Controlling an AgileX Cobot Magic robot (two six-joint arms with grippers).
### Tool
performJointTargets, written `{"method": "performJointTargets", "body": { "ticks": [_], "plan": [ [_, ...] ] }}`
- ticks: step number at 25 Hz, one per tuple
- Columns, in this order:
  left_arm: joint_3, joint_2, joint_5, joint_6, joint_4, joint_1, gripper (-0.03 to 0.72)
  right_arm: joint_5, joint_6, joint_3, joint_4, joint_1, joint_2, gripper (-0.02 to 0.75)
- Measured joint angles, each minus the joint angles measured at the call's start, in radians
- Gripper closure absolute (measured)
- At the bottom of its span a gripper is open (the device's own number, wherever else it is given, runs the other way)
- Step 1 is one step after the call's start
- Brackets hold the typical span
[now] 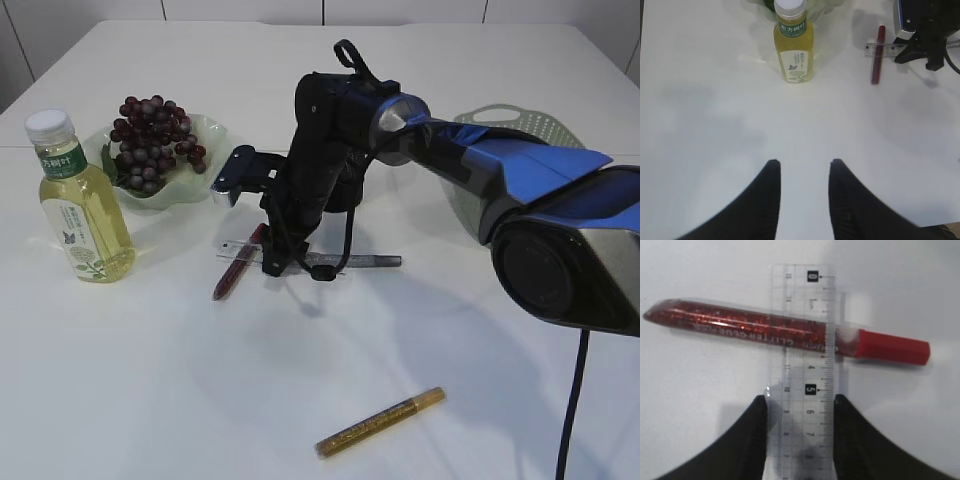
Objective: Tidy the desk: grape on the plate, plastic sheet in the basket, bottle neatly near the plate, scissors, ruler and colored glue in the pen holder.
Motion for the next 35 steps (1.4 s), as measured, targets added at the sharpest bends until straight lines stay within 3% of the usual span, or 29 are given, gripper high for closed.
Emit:
{"method": "performJointTargets", "body": {
  "ticks": [14,25,35],
  "plan": [
    [0.000,0.000,0.000,0.001,0.000,0.000,0.452,0.000,0.000,0.000,0.000,0.000,0.000,0.431],
    [0.000,0.000,0.000,0.001,0.000,0.000,0.452,0.024,0.007,-0.109,-0.004,0.000,0.000,0.432],
    [0.000,0.000,0.000,0.001,0.000,0.000,0.452,0.037,0.290,-0.182,-0.010,0.000,0.000,0.432]
  ]
}}
